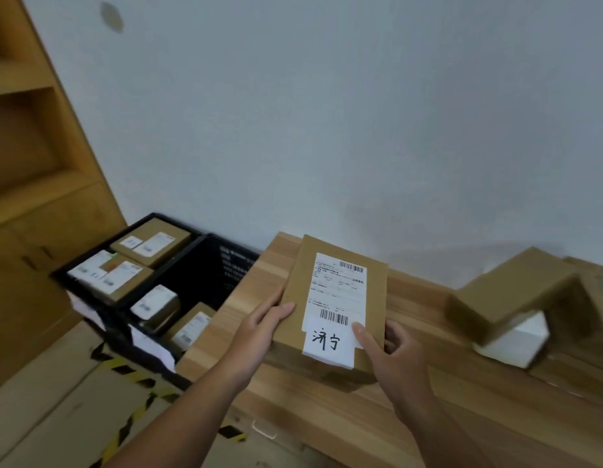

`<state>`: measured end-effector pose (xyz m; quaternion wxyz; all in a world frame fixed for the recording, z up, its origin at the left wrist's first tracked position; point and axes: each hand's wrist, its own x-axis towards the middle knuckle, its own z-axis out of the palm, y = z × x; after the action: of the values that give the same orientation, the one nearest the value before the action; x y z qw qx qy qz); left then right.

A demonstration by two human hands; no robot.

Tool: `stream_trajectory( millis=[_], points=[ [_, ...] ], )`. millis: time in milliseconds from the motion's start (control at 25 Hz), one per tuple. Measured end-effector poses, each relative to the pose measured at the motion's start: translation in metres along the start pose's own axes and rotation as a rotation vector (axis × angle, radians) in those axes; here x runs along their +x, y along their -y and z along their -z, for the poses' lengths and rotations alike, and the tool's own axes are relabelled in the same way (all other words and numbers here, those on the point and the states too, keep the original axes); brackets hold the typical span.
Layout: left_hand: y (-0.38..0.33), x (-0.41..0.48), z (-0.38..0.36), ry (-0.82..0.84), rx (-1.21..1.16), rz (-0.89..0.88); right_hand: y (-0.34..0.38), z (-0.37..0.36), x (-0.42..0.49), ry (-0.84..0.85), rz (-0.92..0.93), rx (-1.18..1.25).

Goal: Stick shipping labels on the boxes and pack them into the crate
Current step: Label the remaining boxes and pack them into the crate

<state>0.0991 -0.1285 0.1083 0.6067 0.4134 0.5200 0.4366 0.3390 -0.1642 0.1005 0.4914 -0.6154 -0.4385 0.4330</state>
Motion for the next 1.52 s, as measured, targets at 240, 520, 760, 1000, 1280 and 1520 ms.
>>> stream_trajectory(
  millis=[240, 520, 760, 1000, 1280, 1520],
  points=[
    [-0.007, 0.044, 0.092, -0.059, -0.001, 0.044, 0.0, -0.098, 0.045, 0.056, -0.048, -0.008],
    [-0.029, 0.11, 0.176, -0.119, 0.064, 0.105, 0.011, -0.195, 0.107, 0.113, -0.095, 0.001],
    [-0.058, 0.183, 0.261, -0.032, 0.125, 0.109, 0.037, -0.282, 0.144, 0.018, -0.065, -0.051],
    [-0.08, 0.276, 0.368, 0.133, 0.165, 0.132, 0.035, -0.409, 0.18, -0.14, -0.143, -0.009],
    [-0.032, 0.355, 0.444, 0.204, 0.378, 0.13, -0.019, -0.502, 0.205, -0.225, -0.351, -0.033],
    [0.117, 0.402, 0.473, 0.276, 0.656, 0.202, -0.164, -0.575, 0.228, -0.232, -0.504, -0.097]
  ],
)
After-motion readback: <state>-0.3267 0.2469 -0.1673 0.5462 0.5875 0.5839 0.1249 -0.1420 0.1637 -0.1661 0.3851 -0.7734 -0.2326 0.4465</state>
